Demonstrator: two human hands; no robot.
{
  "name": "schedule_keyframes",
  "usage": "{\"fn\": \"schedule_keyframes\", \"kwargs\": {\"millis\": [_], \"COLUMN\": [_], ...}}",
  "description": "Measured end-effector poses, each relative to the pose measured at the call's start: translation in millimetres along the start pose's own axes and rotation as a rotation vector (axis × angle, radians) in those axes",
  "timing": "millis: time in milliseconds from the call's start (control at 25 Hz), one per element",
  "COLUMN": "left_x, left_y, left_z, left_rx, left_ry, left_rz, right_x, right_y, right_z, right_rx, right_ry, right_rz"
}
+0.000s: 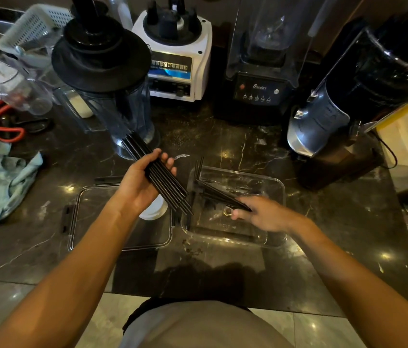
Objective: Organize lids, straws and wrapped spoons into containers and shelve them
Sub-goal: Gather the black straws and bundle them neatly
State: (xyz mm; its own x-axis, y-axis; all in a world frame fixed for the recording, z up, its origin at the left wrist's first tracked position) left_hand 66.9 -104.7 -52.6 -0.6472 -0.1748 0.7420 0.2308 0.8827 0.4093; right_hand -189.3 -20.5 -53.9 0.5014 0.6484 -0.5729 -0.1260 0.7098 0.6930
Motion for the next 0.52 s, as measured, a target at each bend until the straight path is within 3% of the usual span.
{"fn": "schedule_keyframes", "kwargs": {"millis": [280,520], "left_x": [-1,-2], "left_y": [5,5], "left_z": [-2,-2], "left_rx": [0.004,-0.009], "left_ry": [-0.006,-0.004], "left_rz": [-0.033,-0.025], "right_x": [-6,-3], "right_y": [4,-17], "right_z": [38,31], "right_rx": [-0.098,0.016], "right_ry": [-0.751,-0.939], "right_rz": [0.098,-0.085]}}
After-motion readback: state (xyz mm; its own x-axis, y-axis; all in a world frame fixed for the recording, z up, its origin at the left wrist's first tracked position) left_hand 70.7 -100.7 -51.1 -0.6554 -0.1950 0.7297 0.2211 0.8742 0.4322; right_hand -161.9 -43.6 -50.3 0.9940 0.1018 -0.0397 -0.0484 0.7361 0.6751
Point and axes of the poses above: each hand's wrist, its own y-axis away from the middle knuckle, its own x-axis out of the palm, z = x × y, the point moved 7 cm from there along -y, towards the middle knuckle, and after that the axes turned 11 degrees about x, right-handed, at the moved point
